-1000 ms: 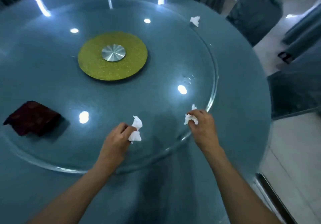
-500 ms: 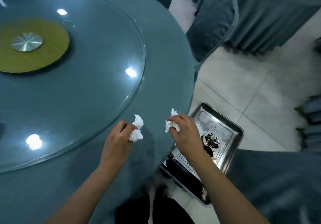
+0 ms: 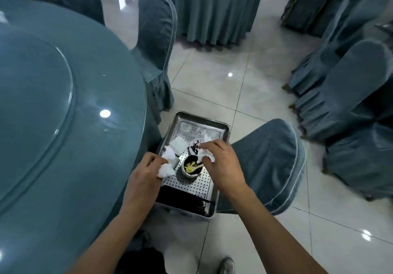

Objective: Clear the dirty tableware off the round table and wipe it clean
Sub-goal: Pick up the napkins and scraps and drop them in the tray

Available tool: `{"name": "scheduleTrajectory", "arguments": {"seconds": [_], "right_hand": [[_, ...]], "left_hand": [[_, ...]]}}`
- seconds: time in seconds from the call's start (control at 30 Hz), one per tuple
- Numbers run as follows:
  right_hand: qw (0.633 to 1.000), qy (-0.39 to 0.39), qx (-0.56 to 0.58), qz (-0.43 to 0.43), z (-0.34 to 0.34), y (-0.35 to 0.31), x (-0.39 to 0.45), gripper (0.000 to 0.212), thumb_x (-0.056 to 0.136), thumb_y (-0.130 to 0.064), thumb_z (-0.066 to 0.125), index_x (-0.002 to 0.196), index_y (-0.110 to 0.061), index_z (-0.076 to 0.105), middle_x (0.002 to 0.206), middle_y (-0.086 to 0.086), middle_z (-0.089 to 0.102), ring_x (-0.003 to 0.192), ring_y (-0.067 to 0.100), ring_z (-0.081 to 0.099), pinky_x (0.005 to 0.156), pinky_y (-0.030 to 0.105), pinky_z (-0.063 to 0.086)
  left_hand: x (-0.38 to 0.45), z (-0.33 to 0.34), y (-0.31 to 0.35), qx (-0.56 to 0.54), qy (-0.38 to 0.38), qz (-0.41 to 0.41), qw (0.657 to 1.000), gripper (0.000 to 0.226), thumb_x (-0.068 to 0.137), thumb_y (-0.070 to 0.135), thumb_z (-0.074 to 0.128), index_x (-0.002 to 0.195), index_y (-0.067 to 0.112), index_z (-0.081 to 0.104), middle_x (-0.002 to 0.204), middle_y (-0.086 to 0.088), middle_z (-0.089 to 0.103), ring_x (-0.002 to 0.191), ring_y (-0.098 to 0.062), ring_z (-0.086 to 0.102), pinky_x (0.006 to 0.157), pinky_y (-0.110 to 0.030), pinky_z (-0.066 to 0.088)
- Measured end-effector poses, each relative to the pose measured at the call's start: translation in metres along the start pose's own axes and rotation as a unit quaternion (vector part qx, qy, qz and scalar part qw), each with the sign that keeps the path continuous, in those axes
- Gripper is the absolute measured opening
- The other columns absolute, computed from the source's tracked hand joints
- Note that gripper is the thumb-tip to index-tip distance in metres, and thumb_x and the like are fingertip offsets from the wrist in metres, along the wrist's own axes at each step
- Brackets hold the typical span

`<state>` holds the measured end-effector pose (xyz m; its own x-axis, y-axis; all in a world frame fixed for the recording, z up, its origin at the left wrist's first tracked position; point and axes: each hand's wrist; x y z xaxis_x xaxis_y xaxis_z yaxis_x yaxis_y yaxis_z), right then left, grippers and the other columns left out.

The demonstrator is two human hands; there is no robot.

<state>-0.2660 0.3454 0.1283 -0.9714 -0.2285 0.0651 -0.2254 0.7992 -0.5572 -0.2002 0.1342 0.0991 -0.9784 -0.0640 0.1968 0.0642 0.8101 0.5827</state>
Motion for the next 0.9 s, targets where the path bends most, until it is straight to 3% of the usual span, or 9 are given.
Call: {"name": "scheduleTrajectory", "arguments": {"seconds": [0.17, 0.3, 0.5, 0.67, 0.8, 0.9], "right_hand": [[1.0, 0.011, 0.017, 0.011, -0.066, 0.079, -0.039, 0.031, 0.09, -0.012, 0.065, 0.118, -0.025, 0.068, 0.116, -0.006, 0.06, 0.111, 0.015, 0.047, 0.096, 0.031, 0.041], [1.0, 0.016, 0.021, 0.012, -0.115, 0.144, -0.067, 0.03, 0.09, -0.013, 0.069, 0.117, -0.026, 0.069, 0.119, -0.005, 0.061, 0.114, 0.016, 0.048, 0.096, 0.032, 0.041], [0.998, 0.052, 0.026, 0.007, -0.168, 0.218, -0.079, 0.029, 0.086, -0.008, 0.071, 0.111, -0.023, 0.07, 0.112, -0.004, 0.064, 0.105, 0.019, 0.052, 0.086, 0.028, 0.042], [0.998, 0.057, 0.023, 0.0, -0.196, 0.268, -0.045, 0.028, 0.087, -0.01, 0.069, 0.109, -0.026, 0.069, 0.108, -0.006, 0.062, 0.102, 0.016, 0.05, 0.082, 0.024, 0.037], [0.999, 0.047, 0.016, -0.013, -0.215, 0.306, 0.006, 0.029, 0.087, -0.009, 0.069, 0.11, -0.026, 0.069, 0.109, -0.007, 0.062, 0.103, 0.014, 0.049, 0.081, 0.024, 0.036], [0.999, 0.038, 0.01, -0.037, -0.224, 0.333, 0.054, 0.026, 0.087, -0.01, 0.068, 0.107, -0.026, 0.069, 0.106, -0.008, 0.062, 0.098, 0.014, 0.05, 0.079, 0.023, 0.037]], "left_hand": [[-0.014, 0.043, 0.095, -0.003, -0.011, 0.006, 1.0, 0.033, 0.074, 0.003, 0.085, 0.102, 0.013, 0.071, 0.105, 0.001, 0.059, 0.079, -0.02, 0.061, 0.062, -0.033, 0.049], [-0.027, 0.085, 0.165, -0.014, -0.018, 0.0, 1.0, 0.042, 0.071, 0.001, 0.086, 0.105, 0.018, 0.07, 0.106, 0.007, 0.058, 0.084, -0.015, 0.061, 0.065, -0.031, 0.053], [-0.018, 0.146, 0.234, 0.003, -0.045, -0.007, 0.999, 0.043, 0.071, -0.003, 0.082, 0.107, 0.019, 0.069, 0.106, 0.003, 0.057, 0.081, -0.023, 0.063, 0.063, -0.044, 0.055], [0.024, 0.18, 0.274, 0.015, -0.04, 0.0, 0.999, 0.043, 0.072, -0.005, 0.08, 0.111, 0.011, 0.071, 0.105, -0.002, 0.059, 0.081, -0.025, 0.063, 0.065, -0.045, 0.056], [0.073, 0.212, 0.291, 0.02, -0.021, -0.019, 0.999, 0.041, 0.072, 0.001, 0.086, 0.11, 0.01, 0.072, 0.105, -0.003, 0.062, 0.08, -0.021, 0.064, 0.065, -0.031, 0.052], [0.112, 0.238, 0.295, 0.005, -0.007, -0.044, 0.999, 0.036, 0.076, 0.005, 0.084, 0.11, 0.01, 0.072, 0.107, -0.001, 0.061, 0.084, -0.018, 0.062, 0.072, -0.028, 0.052]]}}
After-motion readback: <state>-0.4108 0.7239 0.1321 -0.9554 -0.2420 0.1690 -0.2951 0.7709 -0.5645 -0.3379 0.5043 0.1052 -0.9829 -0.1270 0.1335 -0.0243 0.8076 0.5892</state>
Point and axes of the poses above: each hand's wrist, its own x-axis towards the middle knuckle, its own z-axis out of the palm, y = z × x
